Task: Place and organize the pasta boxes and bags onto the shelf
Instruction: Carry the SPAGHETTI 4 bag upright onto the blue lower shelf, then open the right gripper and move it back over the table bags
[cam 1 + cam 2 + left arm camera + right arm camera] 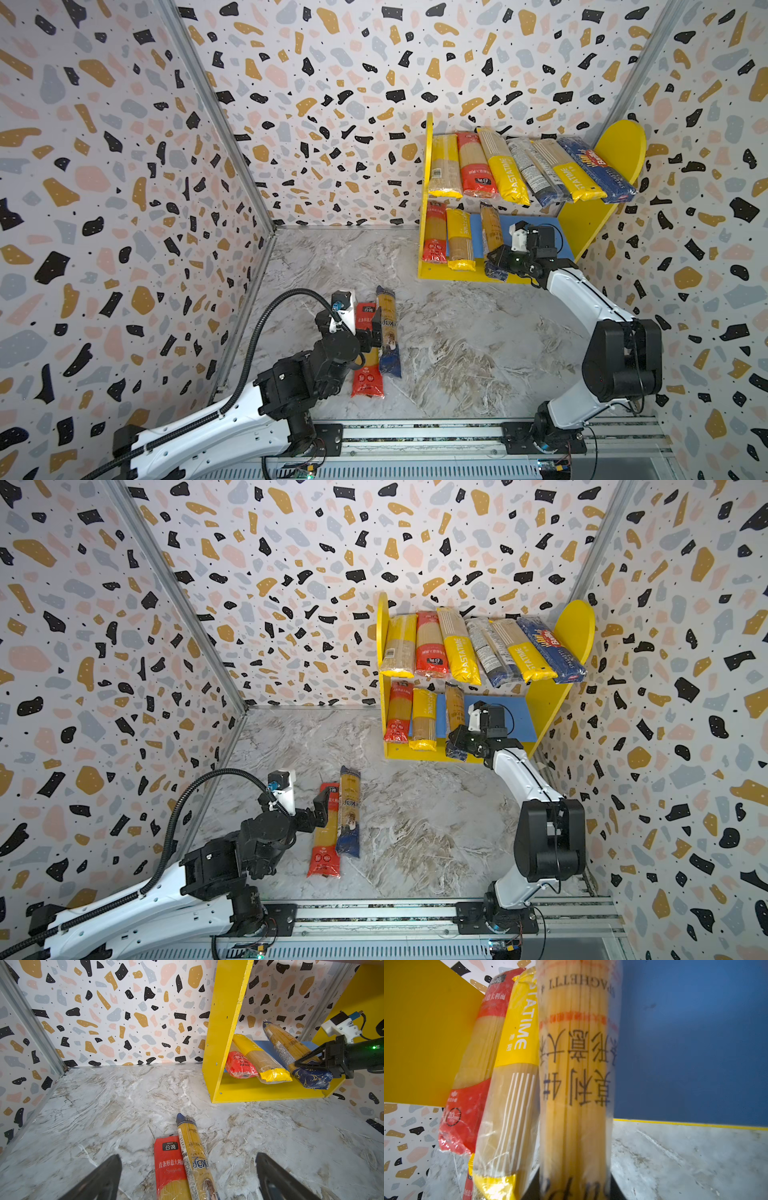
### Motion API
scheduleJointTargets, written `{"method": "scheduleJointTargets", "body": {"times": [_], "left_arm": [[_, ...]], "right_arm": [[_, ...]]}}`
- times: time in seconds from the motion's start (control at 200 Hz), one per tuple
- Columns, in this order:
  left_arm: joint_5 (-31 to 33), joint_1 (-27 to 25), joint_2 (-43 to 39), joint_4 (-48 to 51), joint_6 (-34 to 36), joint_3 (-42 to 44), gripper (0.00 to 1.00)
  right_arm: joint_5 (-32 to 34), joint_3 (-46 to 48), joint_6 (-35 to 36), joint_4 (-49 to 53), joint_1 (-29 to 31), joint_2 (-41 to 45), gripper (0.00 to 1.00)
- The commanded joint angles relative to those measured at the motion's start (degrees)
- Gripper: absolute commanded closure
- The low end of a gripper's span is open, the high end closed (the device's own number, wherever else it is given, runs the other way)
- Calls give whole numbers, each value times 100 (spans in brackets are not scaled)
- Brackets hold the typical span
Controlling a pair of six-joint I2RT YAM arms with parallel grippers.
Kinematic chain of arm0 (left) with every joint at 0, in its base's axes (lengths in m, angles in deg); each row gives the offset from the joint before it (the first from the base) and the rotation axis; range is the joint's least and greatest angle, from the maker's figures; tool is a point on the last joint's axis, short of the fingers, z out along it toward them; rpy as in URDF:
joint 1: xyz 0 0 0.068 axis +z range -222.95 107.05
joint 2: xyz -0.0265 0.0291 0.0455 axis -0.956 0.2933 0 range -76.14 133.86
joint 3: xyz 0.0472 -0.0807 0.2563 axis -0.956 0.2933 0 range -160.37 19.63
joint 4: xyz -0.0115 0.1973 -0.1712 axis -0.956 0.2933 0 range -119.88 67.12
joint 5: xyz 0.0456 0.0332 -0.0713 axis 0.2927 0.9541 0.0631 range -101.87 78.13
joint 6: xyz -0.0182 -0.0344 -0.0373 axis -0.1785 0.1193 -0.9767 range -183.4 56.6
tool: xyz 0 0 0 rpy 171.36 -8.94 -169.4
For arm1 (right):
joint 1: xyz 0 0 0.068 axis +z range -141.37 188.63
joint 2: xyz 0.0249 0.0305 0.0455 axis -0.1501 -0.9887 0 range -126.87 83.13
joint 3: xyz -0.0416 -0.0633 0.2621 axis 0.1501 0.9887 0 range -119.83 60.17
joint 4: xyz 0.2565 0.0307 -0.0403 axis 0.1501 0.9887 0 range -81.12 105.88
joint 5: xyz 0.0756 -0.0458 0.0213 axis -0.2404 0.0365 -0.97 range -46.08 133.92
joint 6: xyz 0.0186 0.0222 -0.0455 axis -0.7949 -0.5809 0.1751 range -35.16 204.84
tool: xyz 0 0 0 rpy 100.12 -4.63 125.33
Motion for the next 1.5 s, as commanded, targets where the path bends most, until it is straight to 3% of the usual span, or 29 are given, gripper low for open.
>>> {"method": "scheduleJointTargets", "body": {"times": [0.0, 0.21, 0.33, 0.415, 0.496, 0.751, 1.006, 1.186, 1.382, 1.437, 1.497], "left_arm": [[242, -15, -95, -69, 29, -54, 1], [253, -15, -223, -17, -73, -11, 1], [299, -15, -289, 28, -154, 7, 0], [318, -15, -312, 66, -202, 8, 0], [306, -15, -315, 89, -231, 6, 1], [270, -15, -338, 86, -340, 34, 1], [175, -19, -607, 195, -559, 182, 1], [97, -17, -695, 301, -799, 382, 1], [-166, -15, -766, 429, -1077, 511, 1], [-211, -17, -832, 494, -1114, 494, 0], [-226, -19, -934, 580, -1164, 467, 1]], "right_arm": [[18, -650, 232, -727, -12, 222, 78], [-61, -906, 240, -684, -1, -37, 71], [-183, -984, 239, -621, 2, -132, 53], [-257, -943, 250, -615, -2, -125, 33], [-228, -922, 225, -508, 0, -83, 25], [37, -113, 25, -336, -1, 639, 23], [303, 1227, 11, 206, 89, 2169, 22], [854, 1839, -94, 910, 1023, 3333, 22], [1695, 2260, -925, 1579, 2777, 4293, 22], [1985, 2379, -1249, 1604, 3307, 4446, 19], [2144, 2597, -1532, 1468, 3785, 4485, 9]]}}
